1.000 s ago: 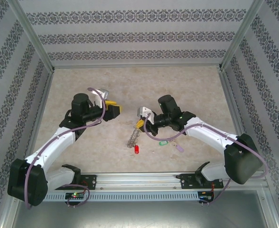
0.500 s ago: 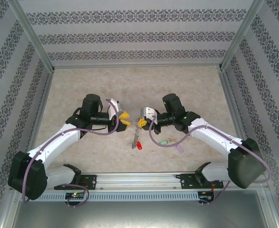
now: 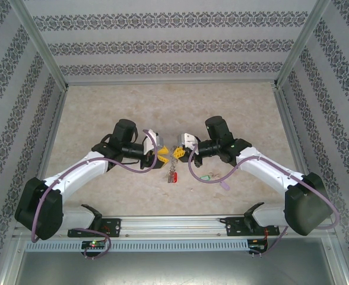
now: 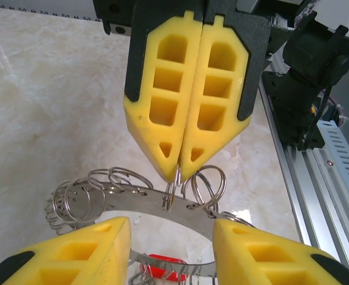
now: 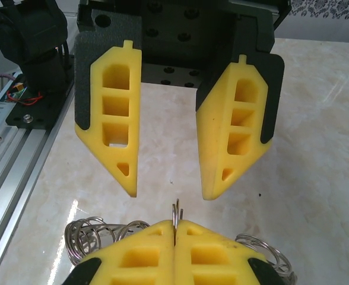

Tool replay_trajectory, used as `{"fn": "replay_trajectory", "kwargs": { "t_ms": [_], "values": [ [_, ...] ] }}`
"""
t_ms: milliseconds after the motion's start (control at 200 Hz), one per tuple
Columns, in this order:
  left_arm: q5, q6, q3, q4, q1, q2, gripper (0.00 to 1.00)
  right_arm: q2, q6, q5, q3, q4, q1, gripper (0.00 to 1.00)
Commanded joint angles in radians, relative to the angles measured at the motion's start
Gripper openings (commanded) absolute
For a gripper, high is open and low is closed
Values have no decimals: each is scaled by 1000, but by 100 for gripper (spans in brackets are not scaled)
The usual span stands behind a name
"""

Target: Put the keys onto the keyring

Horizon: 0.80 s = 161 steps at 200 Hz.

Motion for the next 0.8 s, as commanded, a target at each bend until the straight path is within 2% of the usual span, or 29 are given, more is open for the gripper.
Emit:
{"fn": "replay_trajectory", "kwargs": {
  "t_ms": [0, 140, 275, 515, 799],
  "values": [
    [-3, 19, 18, 68, -25, 11, 38, 7, -7, -66, 13, 24, -5, 0],
    [-23, 2, 11, 114, -39, 13, 30, 18, 5, -74, 19, 26, -4, 0],
    [-34, 17, 19, 90, -40, 21, 25, 24, 14, -75, 22, 33, -1, 0],
    [-42, 43, 26, 49, -42, 32, 28, 22, 24, -86, 19, 51, -2, 0],
    [-53, 50, 36, 53, -43, 43, 23, 24, 46, -91, 18, 67, -2, 0]
  ]
}}
